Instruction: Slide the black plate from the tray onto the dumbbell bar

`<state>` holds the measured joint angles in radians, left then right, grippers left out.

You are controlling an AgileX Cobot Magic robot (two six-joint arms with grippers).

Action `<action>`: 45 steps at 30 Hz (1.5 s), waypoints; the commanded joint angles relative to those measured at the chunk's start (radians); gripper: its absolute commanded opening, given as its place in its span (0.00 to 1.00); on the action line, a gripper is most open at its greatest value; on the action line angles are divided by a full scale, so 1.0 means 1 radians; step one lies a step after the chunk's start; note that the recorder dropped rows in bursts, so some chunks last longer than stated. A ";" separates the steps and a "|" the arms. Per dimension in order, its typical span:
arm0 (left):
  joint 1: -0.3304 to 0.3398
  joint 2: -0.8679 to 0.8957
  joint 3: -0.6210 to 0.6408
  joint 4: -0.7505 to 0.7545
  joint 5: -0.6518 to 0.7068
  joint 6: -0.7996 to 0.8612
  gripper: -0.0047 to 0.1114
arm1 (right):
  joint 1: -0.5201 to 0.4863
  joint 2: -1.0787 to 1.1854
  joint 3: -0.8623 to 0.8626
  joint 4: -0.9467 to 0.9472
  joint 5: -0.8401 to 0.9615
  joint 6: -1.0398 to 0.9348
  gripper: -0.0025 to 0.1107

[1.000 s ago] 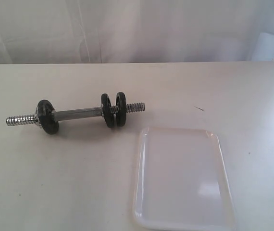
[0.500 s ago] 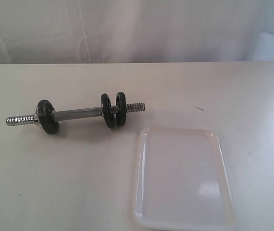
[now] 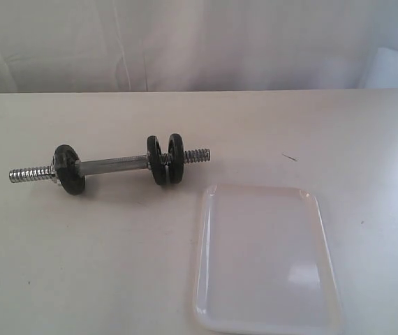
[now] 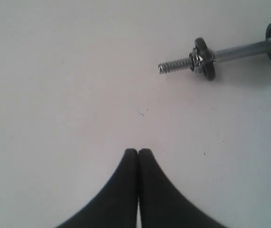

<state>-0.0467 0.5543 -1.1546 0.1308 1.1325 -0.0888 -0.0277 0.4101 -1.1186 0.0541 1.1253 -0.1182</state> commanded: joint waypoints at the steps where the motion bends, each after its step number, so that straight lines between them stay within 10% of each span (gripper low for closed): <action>1: 0.003 -0.124 0.006 -0.004 0.089 -0.002 0.04 | -0.002 -0.130 0.004 0.003 0.004 -0.009 0.02; 25: 0.003 -0.554 0.034 0.003 0.089 0.014 0.04 | -0.002 -0.410 0.123 -0.006 0.016 -0.016 0.02; 45: 0.003 -0.554 0.738 -0.056 -0.536 -0.014 0.04 | -0.002 -0.410 0.649 -0.005 -0.442 -0.008 0.02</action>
<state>-0.0467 0.0067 -0.4880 0.1007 0.6881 -0.0926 -0.0277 0.0042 -0.5359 0.0503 0.7768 -0.1225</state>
